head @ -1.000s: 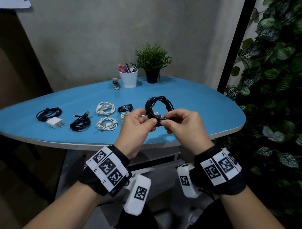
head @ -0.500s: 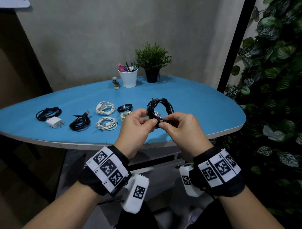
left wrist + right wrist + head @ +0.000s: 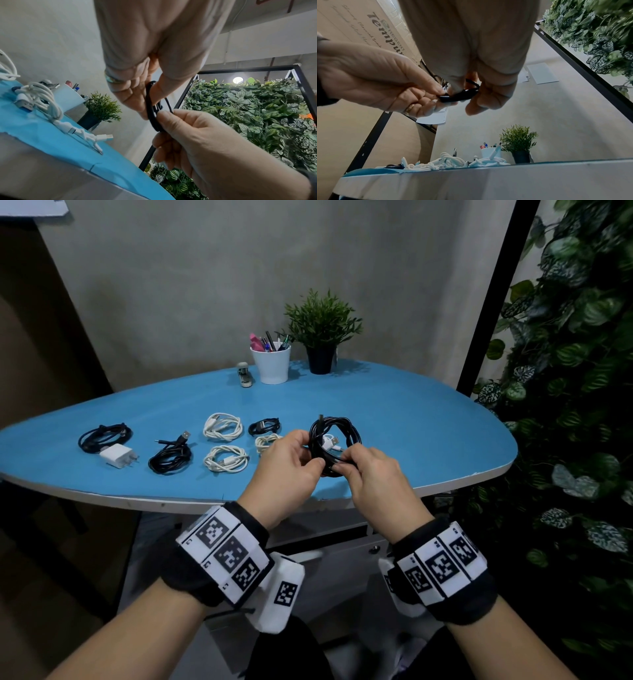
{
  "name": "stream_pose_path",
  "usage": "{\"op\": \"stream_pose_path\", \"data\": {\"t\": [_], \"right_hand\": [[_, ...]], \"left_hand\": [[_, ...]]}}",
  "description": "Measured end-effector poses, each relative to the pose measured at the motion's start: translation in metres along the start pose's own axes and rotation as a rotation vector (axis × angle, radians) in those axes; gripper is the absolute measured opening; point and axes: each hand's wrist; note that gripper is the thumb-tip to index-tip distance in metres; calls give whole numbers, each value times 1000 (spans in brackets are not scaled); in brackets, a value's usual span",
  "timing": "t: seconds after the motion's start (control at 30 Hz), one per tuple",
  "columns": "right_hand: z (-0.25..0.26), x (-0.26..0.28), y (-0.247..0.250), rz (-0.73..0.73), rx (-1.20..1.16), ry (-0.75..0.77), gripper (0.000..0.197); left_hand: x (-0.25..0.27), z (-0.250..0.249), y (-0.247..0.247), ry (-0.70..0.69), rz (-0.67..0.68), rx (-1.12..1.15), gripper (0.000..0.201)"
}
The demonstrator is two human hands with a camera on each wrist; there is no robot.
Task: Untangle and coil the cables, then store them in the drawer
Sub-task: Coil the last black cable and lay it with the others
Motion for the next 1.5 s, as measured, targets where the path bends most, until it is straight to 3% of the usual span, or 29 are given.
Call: {"op": "stream_pose_path", "data": {"t": [0.37, 0.67, 0.87, 1.23, 1.5], "right_hand": [[-5, -4, 0, -42, -140, 20, 16], [-3, -3, 10, -36, -394, -94, 18], [-4, -6, 12, -56, -397, -79, 16], [2, -5, 18, -74, -388, -42, 14], [-1, -3, 18, -142, -323, -35, 18]], "left_hand": [[0, -4, 6, 82, 146, 233, 20], [-3, 1, 10, 105, 209, 296, 28], [-1, 0, 12, 132, 245, 354, 30], [-3, -4, 3, 299, 161, 688, 14], [-4, -4, 12, 355, 326, 608, 5]]}}
Point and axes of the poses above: each hand's wrist, its own x-axis away from the middle knuckle, its own y-axis out of the back of the hand, z = x × y, and after that the axes turned 7 degrees about y, right-handed
